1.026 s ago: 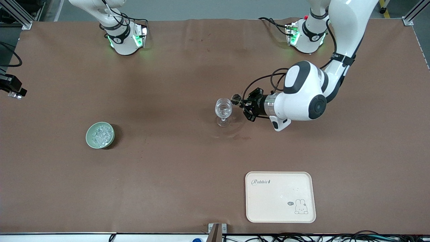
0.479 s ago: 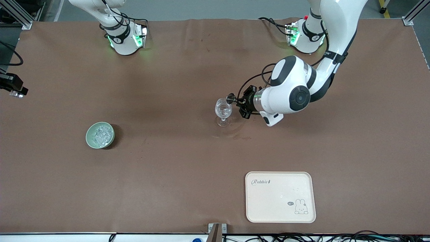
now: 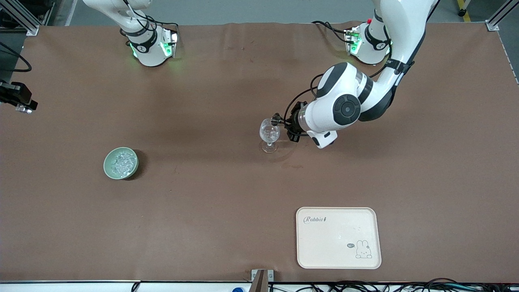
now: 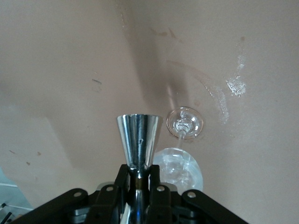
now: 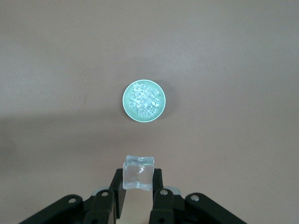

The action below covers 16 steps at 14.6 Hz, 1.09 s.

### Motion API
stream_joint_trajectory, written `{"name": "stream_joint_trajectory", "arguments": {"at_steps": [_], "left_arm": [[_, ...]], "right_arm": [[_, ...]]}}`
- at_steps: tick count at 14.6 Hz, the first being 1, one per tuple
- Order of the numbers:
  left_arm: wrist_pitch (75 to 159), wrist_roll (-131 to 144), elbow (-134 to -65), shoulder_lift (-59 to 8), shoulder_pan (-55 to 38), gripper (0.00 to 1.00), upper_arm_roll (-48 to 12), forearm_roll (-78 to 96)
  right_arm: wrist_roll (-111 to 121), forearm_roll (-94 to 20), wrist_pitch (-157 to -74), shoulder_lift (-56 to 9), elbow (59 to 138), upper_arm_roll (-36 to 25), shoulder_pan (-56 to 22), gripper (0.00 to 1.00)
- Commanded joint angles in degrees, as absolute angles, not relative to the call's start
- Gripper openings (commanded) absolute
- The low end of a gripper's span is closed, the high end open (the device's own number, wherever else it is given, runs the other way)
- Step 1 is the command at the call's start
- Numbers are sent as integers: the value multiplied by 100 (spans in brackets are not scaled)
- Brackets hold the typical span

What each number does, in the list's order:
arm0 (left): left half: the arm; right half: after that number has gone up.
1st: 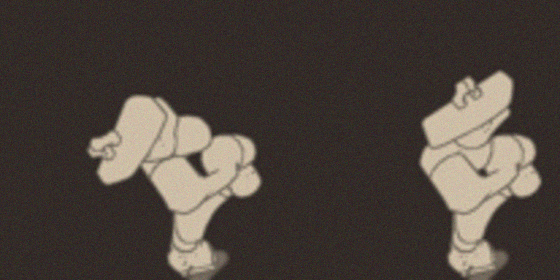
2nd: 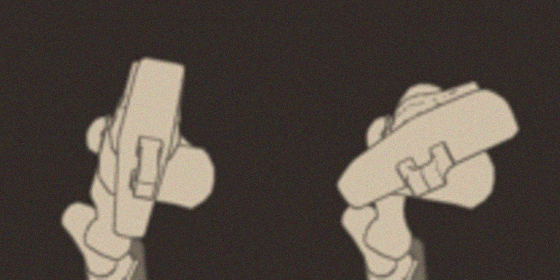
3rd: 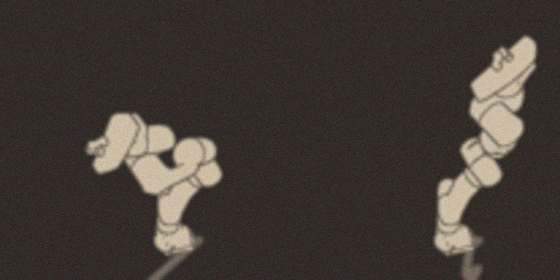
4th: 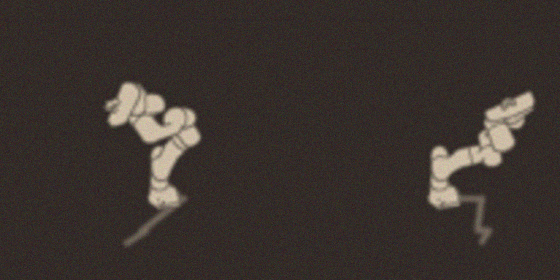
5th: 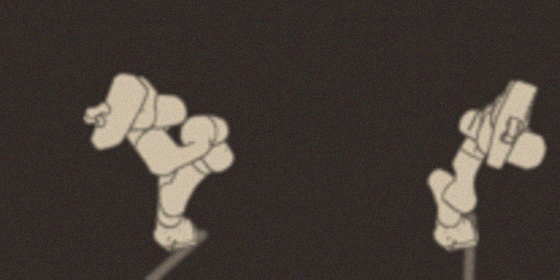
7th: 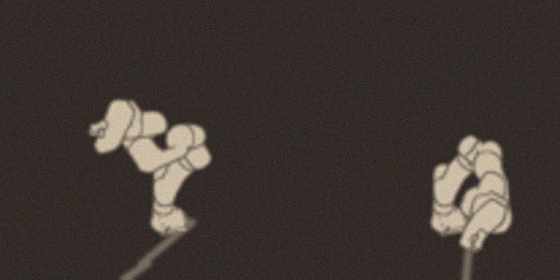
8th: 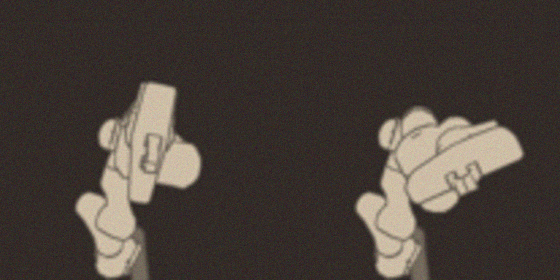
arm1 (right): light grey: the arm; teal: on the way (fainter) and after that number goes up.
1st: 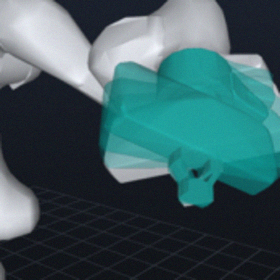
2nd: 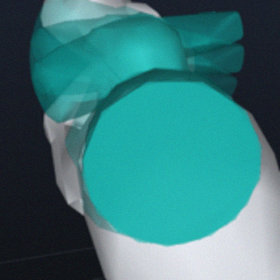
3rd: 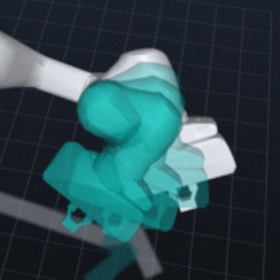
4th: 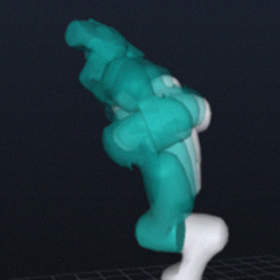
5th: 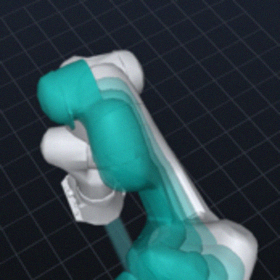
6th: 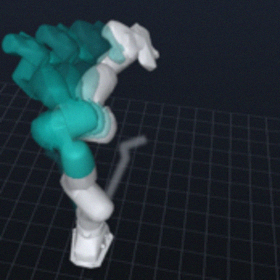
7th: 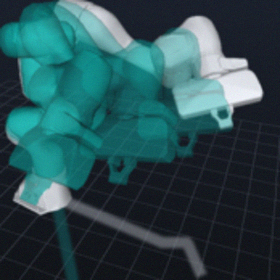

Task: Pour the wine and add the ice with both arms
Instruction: 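Tilt the silver jigger over the wine glass with the left gripper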

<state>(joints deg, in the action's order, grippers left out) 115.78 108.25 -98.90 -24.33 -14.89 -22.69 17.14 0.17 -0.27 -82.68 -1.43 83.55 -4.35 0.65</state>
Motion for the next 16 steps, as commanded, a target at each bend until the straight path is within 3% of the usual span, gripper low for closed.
{"name": "stream_joint_trajectory", "arguments": {"at_steps": [1,5,11,16], "left_arm": [[11584,10969,-9738,-2487,-1521,1,-2259,1600],[11566,10672,-9712,-2566,-1459,1,-2267,1661],[11531,8695,-9572,-2593,-951,1,-2259,3329],[11522,7736,-9510,-2724,129,1,-2250,4200]], "right_arm": [[70,-88,-8323,-17,8473,-439,-26,10],[70,-79,-8367,-18,8455,-439,-79,10],[-35,-88,-8393,-26,8438,-387,-447,10],[-1877,-88,-8805,-149,8446,-395,-1789,9]]}}
